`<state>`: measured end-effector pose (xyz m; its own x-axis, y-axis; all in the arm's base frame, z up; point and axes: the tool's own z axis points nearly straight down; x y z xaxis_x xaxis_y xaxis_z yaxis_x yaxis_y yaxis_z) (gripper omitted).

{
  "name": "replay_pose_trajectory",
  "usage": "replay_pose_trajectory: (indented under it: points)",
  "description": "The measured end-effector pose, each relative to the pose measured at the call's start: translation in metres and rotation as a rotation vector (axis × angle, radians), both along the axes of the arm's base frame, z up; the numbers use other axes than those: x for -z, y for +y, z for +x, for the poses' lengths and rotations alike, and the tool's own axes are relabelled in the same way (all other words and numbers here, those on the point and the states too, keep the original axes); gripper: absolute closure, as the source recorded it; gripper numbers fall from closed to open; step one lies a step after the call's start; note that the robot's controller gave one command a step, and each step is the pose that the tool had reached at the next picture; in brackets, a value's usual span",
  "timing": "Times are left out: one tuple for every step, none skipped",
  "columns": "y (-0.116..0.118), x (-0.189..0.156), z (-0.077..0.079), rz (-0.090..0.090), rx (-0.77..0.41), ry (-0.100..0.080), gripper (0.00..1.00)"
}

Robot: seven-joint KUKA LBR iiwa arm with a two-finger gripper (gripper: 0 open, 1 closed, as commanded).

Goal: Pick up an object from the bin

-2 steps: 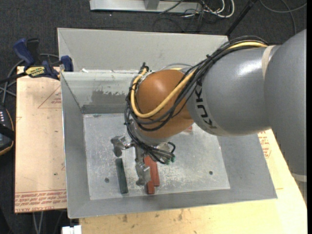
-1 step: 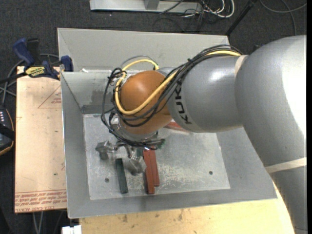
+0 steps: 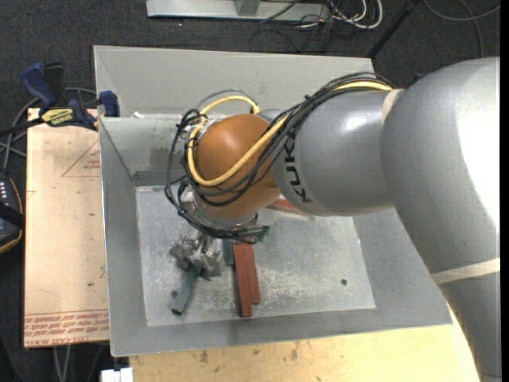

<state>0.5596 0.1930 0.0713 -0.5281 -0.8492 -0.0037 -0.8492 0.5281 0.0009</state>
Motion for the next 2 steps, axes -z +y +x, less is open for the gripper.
replay_pose_trajectory:
  points:
    - [-0.001, -0.055, -0.003, 0.001, -0.005, -0.006, 1.0]
    - [-0.007, -0.186, 0.012, 0.001, -0.013, -0.011, 1.0]
